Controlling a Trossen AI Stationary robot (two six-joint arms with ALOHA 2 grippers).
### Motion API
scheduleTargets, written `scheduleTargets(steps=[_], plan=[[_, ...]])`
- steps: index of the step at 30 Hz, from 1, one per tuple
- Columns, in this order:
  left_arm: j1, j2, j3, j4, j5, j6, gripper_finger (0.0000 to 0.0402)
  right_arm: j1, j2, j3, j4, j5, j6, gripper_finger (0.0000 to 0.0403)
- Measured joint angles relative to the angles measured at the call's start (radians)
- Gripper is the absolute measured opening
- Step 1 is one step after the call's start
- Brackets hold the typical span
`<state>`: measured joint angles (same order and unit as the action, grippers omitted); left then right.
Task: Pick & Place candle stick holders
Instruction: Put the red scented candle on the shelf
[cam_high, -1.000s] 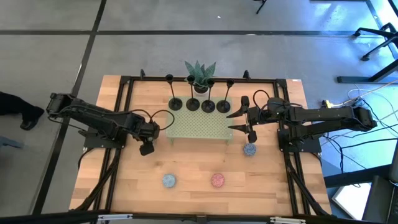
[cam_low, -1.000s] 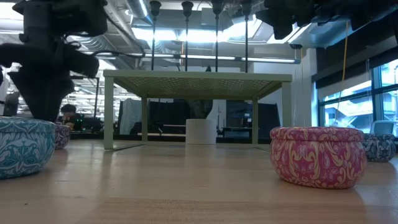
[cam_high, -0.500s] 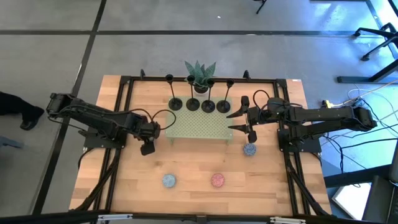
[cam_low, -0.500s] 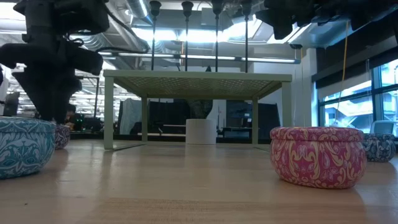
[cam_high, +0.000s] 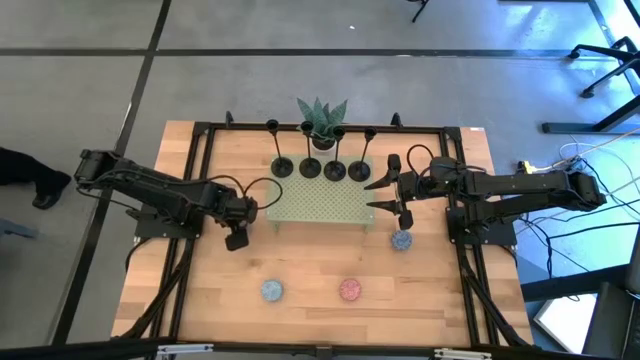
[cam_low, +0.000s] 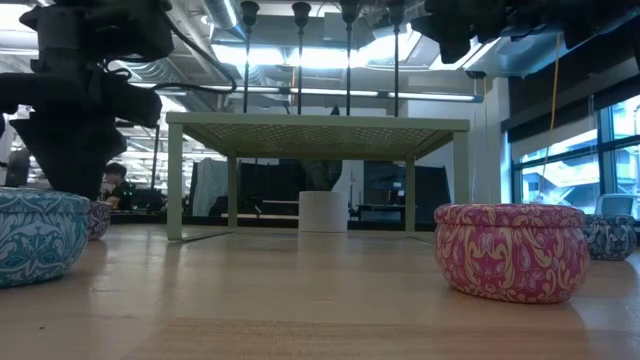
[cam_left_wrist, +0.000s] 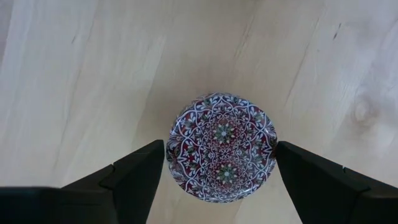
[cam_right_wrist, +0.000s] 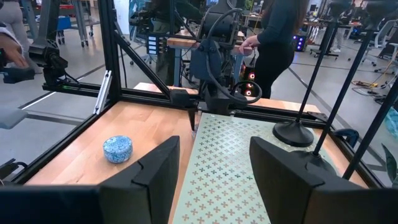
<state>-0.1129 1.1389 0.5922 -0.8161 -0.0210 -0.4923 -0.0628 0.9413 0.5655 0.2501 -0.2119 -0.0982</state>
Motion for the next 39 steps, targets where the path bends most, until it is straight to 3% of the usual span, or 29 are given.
scheduleTargets(steps=[11,18,39], plan=[[0.000,0.000,0.000,0.001,0.068,0.000,0.0329,0.000,0.000,0.000,0.000,0.000,0.000,0.0199],[0.000,0.000,0.000,0.008,0.023,-0.002,0.0329,0.000,0.000,0.000,0.000,0.000,0.000,0.0199],[-0.004,0.055,0.002,0.048,0.048,-0.066,0.0329,0.000,0.000,0.000,-0.008,0.000,0.001,0.0199]])
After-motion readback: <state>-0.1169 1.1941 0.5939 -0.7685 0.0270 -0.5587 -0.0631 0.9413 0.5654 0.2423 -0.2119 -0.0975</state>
